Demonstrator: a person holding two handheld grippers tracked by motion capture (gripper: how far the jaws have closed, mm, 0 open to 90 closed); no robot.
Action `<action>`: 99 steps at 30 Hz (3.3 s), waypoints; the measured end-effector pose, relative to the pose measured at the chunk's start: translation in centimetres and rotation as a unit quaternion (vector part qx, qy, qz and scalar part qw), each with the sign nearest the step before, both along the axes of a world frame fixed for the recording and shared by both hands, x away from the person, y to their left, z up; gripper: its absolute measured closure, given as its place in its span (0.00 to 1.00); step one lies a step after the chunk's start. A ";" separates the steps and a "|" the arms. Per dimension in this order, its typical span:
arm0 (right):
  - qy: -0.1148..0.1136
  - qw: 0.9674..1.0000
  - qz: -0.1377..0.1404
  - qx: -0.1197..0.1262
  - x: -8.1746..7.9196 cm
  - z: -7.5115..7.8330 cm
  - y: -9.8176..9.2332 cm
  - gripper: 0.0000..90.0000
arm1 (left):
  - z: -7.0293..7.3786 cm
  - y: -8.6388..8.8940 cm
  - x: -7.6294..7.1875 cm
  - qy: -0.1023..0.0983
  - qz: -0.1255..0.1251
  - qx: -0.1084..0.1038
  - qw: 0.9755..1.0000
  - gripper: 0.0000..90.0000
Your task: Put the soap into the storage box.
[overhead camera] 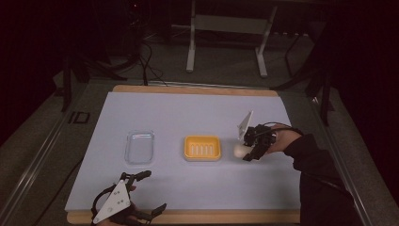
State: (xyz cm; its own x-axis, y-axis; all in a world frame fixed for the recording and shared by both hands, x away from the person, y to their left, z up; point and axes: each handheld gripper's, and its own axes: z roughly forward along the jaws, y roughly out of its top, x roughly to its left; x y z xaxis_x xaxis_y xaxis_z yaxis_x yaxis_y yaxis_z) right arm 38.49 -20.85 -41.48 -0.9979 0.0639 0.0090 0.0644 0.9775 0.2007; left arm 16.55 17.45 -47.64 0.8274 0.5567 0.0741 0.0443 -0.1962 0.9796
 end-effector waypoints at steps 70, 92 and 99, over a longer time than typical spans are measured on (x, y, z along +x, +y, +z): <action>-0.042 0.994 0.079 0.065 1.4 4.2 9.9 0.55 | 0.0 0.1 0.0 0.001 -0.005 -0.003 1.000 0.01; -0.033 0.992 0.073 0.098 2.6 1.7 10.6 0.55 | 0.1 0.2 0.0 0.002 -0.005 -0.005 1.000 0.01; -0.036 0.990 0.065 0.118 3.0 0.1 10.9 0.55 | 0.1 0.1 0.0 0.003 -0.009 -0.002 1.000 0.01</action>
